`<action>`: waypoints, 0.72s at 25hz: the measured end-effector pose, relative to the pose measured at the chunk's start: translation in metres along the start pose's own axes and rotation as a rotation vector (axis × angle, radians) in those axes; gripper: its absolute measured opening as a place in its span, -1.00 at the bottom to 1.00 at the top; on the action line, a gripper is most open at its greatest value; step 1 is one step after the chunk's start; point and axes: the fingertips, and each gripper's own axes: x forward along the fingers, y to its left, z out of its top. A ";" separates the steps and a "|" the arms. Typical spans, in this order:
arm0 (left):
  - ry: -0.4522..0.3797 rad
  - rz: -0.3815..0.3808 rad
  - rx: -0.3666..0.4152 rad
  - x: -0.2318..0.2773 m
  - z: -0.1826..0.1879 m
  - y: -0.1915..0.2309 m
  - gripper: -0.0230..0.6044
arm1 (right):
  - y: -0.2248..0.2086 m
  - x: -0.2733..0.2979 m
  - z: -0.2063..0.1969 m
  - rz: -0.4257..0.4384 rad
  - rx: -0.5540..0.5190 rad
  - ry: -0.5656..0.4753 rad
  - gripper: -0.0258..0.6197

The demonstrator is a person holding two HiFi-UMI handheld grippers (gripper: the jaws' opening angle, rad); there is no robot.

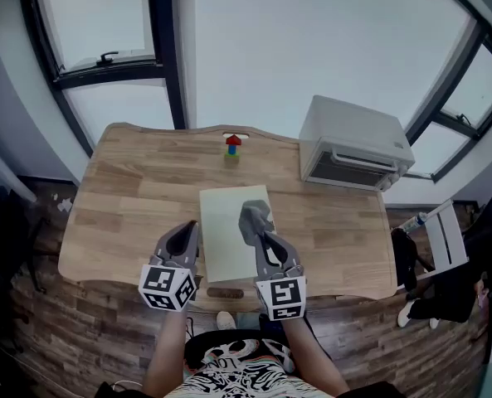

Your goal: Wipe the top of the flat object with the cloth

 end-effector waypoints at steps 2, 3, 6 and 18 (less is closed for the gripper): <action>0.015 0.000 -0.004 0.002 -0.003 0.000 -0.75 | -0.003 -0.001 0.001 -0.006 0.005 -0.004 -0.89; 0.022 0.002 -0.007 0.003 -0.006 0.000 -0.75 | -0.005 -0.002 0.002 -0.007 0.006 -0.004 -0.89; 0.033 0.005 -0.016 0.006 -0.011 -0.002 -0.75 | -0.010 -0.005 0.004 -0.003 0.007 -0.006 -0.89; 0.060 -0.031 -0.037 0.015 -0.026 -0.018 -0.75 | -0.025 -0.020 -0.013 -0.021 0.032 0.048 -0.89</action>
